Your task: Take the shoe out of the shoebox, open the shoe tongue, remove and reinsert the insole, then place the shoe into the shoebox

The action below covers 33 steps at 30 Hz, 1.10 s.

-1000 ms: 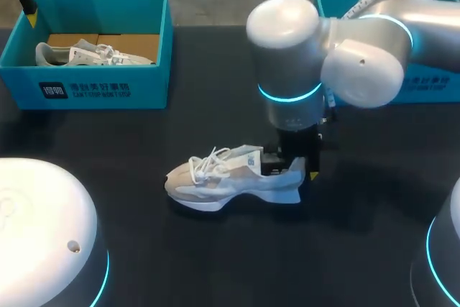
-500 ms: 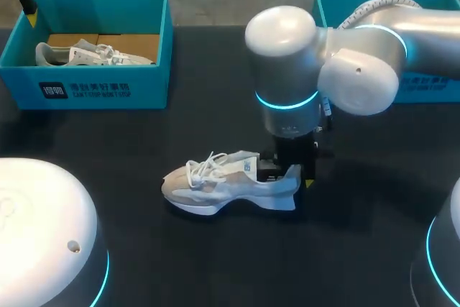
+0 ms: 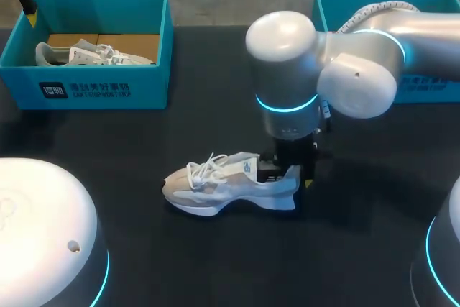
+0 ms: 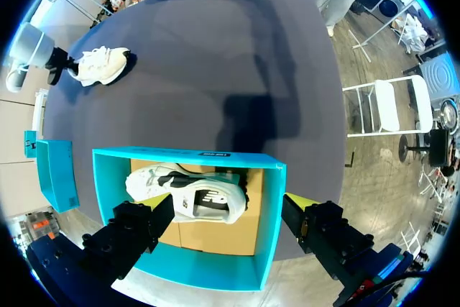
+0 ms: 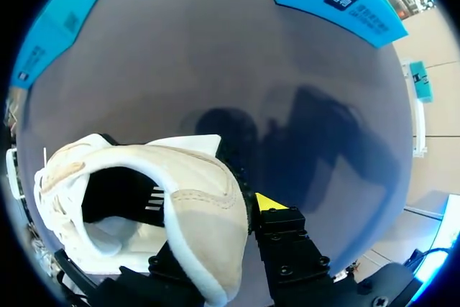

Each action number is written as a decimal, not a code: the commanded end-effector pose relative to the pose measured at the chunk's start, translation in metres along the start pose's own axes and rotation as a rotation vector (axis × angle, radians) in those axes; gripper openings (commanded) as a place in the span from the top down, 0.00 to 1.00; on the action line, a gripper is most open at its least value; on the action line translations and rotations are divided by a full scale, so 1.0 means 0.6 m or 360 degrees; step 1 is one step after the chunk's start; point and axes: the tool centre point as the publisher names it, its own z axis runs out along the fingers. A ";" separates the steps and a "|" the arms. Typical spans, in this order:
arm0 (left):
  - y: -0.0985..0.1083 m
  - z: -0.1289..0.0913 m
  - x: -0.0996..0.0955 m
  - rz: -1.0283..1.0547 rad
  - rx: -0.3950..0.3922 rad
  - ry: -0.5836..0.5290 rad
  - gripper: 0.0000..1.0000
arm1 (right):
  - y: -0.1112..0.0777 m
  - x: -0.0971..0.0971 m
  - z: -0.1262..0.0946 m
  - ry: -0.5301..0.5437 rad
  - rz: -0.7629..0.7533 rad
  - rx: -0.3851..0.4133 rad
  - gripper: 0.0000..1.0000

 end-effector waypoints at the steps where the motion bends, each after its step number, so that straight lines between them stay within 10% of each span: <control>1: -0.001 -0.001 0.000 0.0000 -0.0001 0.0006 0.00 | 0.004 0.002 0.001 -0.0004 -0.0009 -0.0003 1.00; 33: -0.001 -0.001 0.000 0.0000 -0.0001 0.0006 0.00 | 0.018 -0.009 0.026 0.0022 -0.0053 0.0006 1.00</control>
